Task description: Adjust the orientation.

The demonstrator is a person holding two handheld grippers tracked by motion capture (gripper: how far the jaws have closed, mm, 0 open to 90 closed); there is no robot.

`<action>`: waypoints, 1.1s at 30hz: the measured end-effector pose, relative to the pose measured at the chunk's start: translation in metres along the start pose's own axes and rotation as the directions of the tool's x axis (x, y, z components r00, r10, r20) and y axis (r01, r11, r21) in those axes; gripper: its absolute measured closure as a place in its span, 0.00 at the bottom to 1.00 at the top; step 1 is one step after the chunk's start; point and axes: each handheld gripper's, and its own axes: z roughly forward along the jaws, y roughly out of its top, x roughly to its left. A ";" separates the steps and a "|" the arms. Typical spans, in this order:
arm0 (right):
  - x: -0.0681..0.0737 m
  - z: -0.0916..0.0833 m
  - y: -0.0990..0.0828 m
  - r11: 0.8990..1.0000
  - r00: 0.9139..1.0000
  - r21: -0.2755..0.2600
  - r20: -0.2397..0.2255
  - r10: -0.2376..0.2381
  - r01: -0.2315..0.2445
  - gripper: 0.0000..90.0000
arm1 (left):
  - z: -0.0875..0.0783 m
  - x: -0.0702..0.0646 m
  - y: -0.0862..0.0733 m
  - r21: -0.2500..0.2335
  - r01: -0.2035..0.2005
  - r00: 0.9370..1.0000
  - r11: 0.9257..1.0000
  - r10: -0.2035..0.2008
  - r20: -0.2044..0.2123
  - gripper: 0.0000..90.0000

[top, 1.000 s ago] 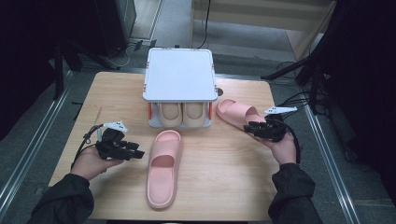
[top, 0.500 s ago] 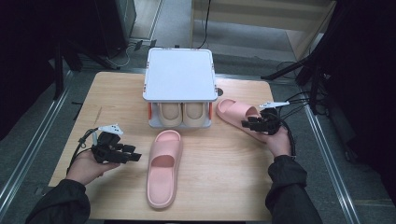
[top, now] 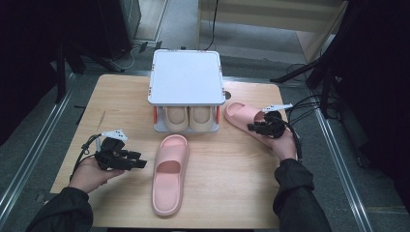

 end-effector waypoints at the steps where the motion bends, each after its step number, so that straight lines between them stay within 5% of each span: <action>1: 0.000 -0.001 0.000 1.000 1.000 0.001 0.002 -0.005 0.005 0.84 | 0.000 0.000 0.000 -0.002 0.000 1.000 1.000 0.000 0.000 0.54; 8: 0.004 -0.009 0.005 1.000 0.999 -0.011 0.043 -0.013 0.013 0.94 | -0.001 0.001 0.000 -0.008 0.003 1.000 1.000 -0.003 0.003 0.55; 19: 0.007 -0.034 0.009 0.998 0.998 -0.064 0.060 0.030 -0.026 0.95 | 0.000 0.001 0.002 -0.012 0.005 1.000 1.000 -0.005 0.008 0.55; 33: 0.052 -0.065 -0.006 0.998 0.999 -0.065 0.046 -0.016 0.019 0.95 | 0.006 0.001 0.017 -0.015 -0.025 1.000 1.000 0.025 0.012 0.59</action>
